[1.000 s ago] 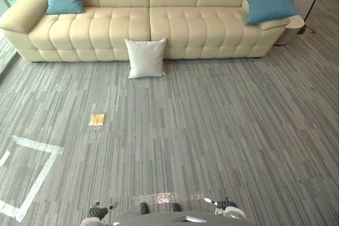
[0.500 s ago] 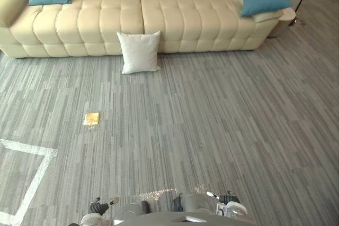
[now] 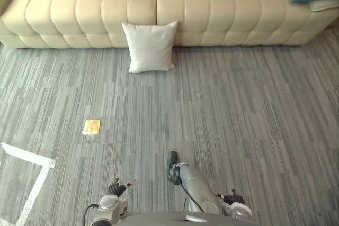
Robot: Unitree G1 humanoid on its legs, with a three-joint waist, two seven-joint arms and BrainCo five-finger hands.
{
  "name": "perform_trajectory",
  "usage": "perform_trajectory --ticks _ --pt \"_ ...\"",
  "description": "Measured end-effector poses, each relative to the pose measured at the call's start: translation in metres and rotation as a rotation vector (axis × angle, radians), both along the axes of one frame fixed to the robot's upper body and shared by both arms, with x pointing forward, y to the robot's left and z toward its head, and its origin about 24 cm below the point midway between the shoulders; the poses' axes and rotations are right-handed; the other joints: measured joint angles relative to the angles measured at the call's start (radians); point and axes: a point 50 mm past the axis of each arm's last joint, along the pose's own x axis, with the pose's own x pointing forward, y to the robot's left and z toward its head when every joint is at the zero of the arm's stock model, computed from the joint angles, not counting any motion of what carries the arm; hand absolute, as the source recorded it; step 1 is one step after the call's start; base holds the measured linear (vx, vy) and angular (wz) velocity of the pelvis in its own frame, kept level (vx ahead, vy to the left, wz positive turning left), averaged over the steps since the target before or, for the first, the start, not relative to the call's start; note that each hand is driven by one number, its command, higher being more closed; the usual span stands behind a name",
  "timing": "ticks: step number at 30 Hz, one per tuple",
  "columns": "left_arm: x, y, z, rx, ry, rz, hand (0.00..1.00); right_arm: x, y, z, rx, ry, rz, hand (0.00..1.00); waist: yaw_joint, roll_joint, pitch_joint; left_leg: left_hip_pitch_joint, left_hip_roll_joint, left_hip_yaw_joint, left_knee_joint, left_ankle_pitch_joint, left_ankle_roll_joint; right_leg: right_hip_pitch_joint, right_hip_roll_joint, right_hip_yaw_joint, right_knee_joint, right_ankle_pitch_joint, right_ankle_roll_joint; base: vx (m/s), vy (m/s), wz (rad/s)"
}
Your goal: Pick up cushions and gather them together orderly.
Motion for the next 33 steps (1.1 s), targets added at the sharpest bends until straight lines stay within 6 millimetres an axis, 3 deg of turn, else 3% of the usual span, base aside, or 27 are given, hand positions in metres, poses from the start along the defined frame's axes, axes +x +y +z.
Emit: perform_trajectory --ticks 2,3,4,5,8,11,12,13,15,16,17,18,19,21,22,25,26,28,30,33 --pt "0.001 0.000 0.001 -0.005 -0.011 0.016 0.00 -0.002 -0.001 0.000 -0.007 -0.003 0.000 0.00 0.001 0.004 0.000 -0.075 0.034 0.006 0.206 0.007 -0.009 0.072 0.017 -0.004 -0.022 -0.034 -0.003 0.50 -0.197 0.14" --pt "0.005 0.001 0.004 -0.015 -0.038 0.036 0.00 -0.002 -0.002 0.002 -0.016 -0.016 0.004 0.00 0.005 0.005 0.000 -0.167 0.081 0.044 0.411 0.012 -0.018 0.147 0.030 -0.011 -0.044 -0.066 -0.008 0.48 -0.166 0.10" --pt "0.007 0.002 0.005 -0.015 -0.048 0.050 0.00 -0.002 -0.003 0.002 -0.019 -0.020 0.001 0.00 0.009 0.005 0.000 -0.210 0.110 0.077 0.484 0.011 -0.016 0.181 0.036 -0.009 -0.055 -0.080 -0.012 0.53 -0.163 -0.02" --pt "0.009 0.004 0.006 -0.013 -0.062 0.066 0.00 -0.003 -0.003 0.002 -0.022 -0.019 -0.004 0.00 0.017 0.006 0.000 -0.273 0.154 0.128 0.568 -0.004 0.008 0.233 0.046 0.002 -0.074 -0.097 -0.015 0.33 -0.090 -0.18" --pt "0.014 0.009 0.010 -0.003 -0.092 0.085 0.00 -0.003 -0.004 0.003 -0.027 -0.020 -0.007 0.00 0.044 0.003 0.002 -0.418 0.190 0.195 0.611 -0.068 0.041 0.331 0.052 0.043 -0.129 -0.120 -0.004 0.35 -0.023 -0.31" --pt "0.017 0.012 0.012 0.004 -0.109 0.090 0.00 -0.005 -0.005 0.003 -0.017 -0.024 -0.027 0.00 0.064 -0.004 0.006 -0.518 0.193 0.248 0.485 -0.126 0.070 0.445 0.042 0.064 -0.205 -0.131 0.014 0.44 0.092 -0.15" --pt "0.018 0.011 0.013 0.003 -0.117 0.090 0.00 -0.004 -0.004 0.002 -0.015 -0.024 -0.025 0.00 0.076 -0.012 0.009 -0.539 0.183 0.306 0.292 -0.141 0.074 0.509 0.020 0.070 -0.238 -0.140 0.039 0.43 0.143 -0.13" --pt "0.019 0.011 0.013 0.004 -0.121 0.089 0.00 -0.004 -0.003 0.002 -0.014 -0.025 -0.026 0.00 0.080 -0.014 0.010 -0.539 0.175 0.314 0.241 -0.140 0.075 0.522 0.011 0.071 -0.242 -0.144 0.047 0.52 0.195 -0.19" --pt "0.022 0.013 0.015 0.011 -0.136 0.083 0.00 -0.004 -0.001 0.002 -0.007 -0.027 -0.026 0.00 0.096 -0.028 0.012 -0.544 0.115 0.314 -0.057 -0.077 0.074 0.585 -0.046 0.082 -0.268 -0.173 0.097 0.43 0.218 -0.16" --pt "0.022 0.012 0.015 0.010 -0.136 0.083 0.00 -0.003 0.000 0.002 -0.006 -0.027 -0.024 0.00 0.098 -0.028 0.012 -0.547 0.108 0.310 -0.106 -0.055 0.071 0.597 -0.056 0.085 -0.271 -0.181 0.110 0.44 0.279 -0.21" --pt "0.022 0.012 0.015 0.010 -0.136 0.079 0.00 -0.001 0.002 0.002 -0.003 -0.031 -0.011 0.00 0.102 -0.027 0.006 -0.550 0.100 0.300 -0.198 0.006 0.071 0.621 -0.078 0.099 -0.285 -0.204 0.148 0.46 0.343 -0.34" --pt "0.021 0.012 0.014 0.010 -0.133 0.078 0.00 0.001 0.007 0.001 0.008 -0.029 0.005 0.00 0.110 -0.039 -0.007 -0.550 0.085 0.304 -0.187 0.114 0.084 0.633 -0.105 0.118 -0.290 -0.215 0.167 0.47 0.373 -0.37" --pt "0.021 0.011 0.014 0.009 -0.131 0.074 0.00 0.002 0.010 0.001 0.016 -0.031 0.008 0.00 0.110 -0.038 -0.019 -0.552 0.075 0.305 -0.183 0.134 0.103 0.633 -0.113 0.129 -0.286 -0.214 0.169 0.50 0.377 -0.25" --pt "0.020 0.022 0.014 0.041 -0.122 0.053 0.00 0.003 0.034 -0.004 0.085 -0.034 -0.009 0.00 0.101 -0.092 -0.051 -0.562 0.029 0.321 -0.095 0.051 0.151 0.603 -0.181 0.156 -0.199 -0.166 0.176 0.61 0.419 0.02" --pt "0.020 0.023 0.014 0.043 -0.118 0.050 0.00 0.002 0.034 -0.004 0.090 -0.032 -0.011 0.00 0.103 -0.097 -0.055 -0.556 0.025 0.326 -0.078 0.031 0.155 0.595 -0.187 0.168 -0.165 -0.156 0.178 0.56 0.379 0.02" --pt "0.015 0.021 0.010 0.048 -0.080 0.009 0.00 0.002 0.032 -0.004 0.093 -0.032 -0.021 0.00 0.095 -0.103 -0.061 -0.449 -0.017 0.333 -0.084 -0.060 0.173 0.488 -0.232 0.215 0.194 -0.024 0.211 0.50 0.338 0.05" --pt "0.012 0.020 0.008 0.047 -0.060 -0.006 0.00 0.004 0.032 -0.004 0.091 -0.040 -0.014 0.00 0.090 -0.101 -0.060 -0.393 -0.033 0.333 -0.106 -0.086 0.175 0.396 -0.252 0.223 0.410 -0.009 0.220 0.36 0.218 0.05" --pt "0.008 0.019 0.006 0.043 -0.042 -0.005 0.00 0.008 0.031 -0.001 0.081 -0.062 -0.010 0.00 0.087 -0.092 -0.055 -0.295 -0.052 0.333 -0.156 -0.120 0.179 0.280 -0.263 0.191 0.614 -0.035 0.194 0.30 0.118 -0.05" --pt "0.005 0.019 0.005 0.042 -0.031 -0.003 0.00 0.010 0.030 0.000 0.074 -0.080 -0.008 0.00 0.083 -0.090 -0.057 -0.217 -0.054 0.331 -0.195 -0.142 0.174 0.200 -0.245 0.155 0.661 -0.079 0.177 0.33 0.057 -0.03" --pt "0.003 0.016 0.004 0.029 -0.023 0.015 0.00 0.017 0.028 0.004 0.065 -0.112 -0.008 0.00 0.058 -0.088 -0.057 -0.115 -0.054 0.306 -0.256 -0.157 0.153 0.097 -0.202 0.064 0.511 -0.157 0.150 0.28 -0.031 0.31"
